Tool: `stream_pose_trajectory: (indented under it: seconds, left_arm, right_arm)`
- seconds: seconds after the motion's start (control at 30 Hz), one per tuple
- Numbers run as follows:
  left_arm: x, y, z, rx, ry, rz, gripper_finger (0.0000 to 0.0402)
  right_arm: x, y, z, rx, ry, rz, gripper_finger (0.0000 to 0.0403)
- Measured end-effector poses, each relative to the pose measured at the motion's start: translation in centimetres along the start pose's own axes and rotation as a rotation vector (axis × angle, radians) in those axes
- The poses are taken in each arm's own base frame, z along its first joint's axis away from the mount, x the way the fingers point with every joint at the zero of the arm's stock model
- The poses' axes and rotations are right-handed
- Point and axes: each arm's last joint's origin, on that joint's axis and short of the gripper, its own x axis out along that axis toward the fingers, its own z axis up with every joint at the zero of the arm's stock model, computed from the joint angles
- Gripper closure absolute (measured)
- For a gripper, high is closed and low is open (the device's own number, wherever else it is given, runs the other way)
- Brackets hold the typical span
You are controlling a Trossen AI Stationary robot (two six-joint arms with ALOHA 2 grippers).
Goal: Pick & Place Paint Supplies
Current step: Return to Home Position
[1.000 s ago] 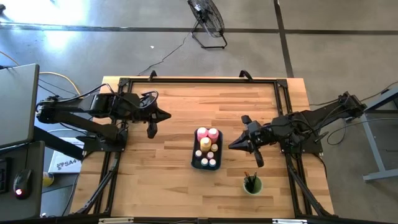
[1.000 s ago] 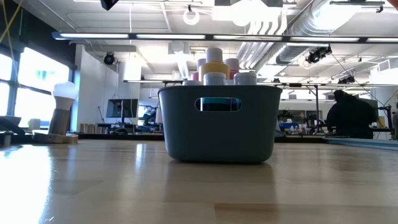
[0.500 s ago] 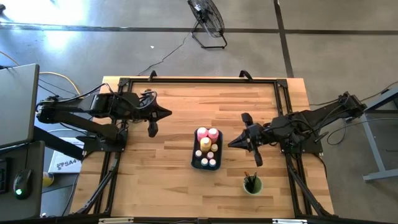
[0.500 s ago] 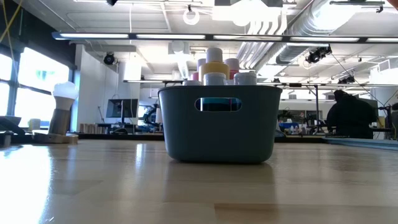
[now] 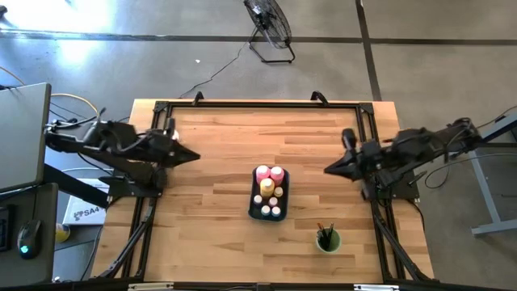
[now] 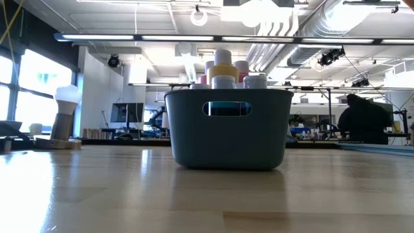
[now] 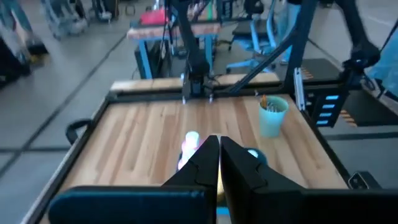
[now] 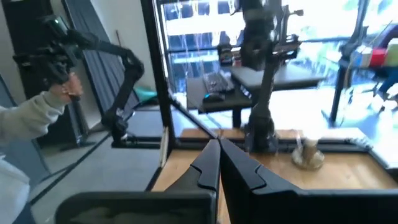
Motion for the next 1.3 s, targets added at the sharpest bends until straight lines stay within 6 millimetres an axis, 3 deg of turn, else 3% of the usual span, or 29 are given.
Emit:
stream_pose_trajectory:
  seconds: [0.2,0.63,1.03,1.3]
  left_arm:
    - [-2.4,-0.1,-0.3,0.061,-0.024,-0.069,0.0389]
    - [-4.6,0.7,-1.2,0.072,-0.012,-0.085,0.0389]
    - [-7.5,2.0,-1.7,0.084,-0.085,-0.085,0.0389]
    - [-9.9,2.9,-2.3,0.073,-0.148,-0.128,0.0389]
  right_arm:
    - [-2.5,-0.4,0.7,-0.049,-0.042,-0.028,0.04]
    - [-8.3,-1.1,1.5,0.018,-0.138,0.056,0.0399]
    - [-12.2,-1.7,1.4,0.001,-0.202,0.057,0.0399]
    - [-13.8,-2.0,1.0,0.004,-0.208,0.058,0.0399]
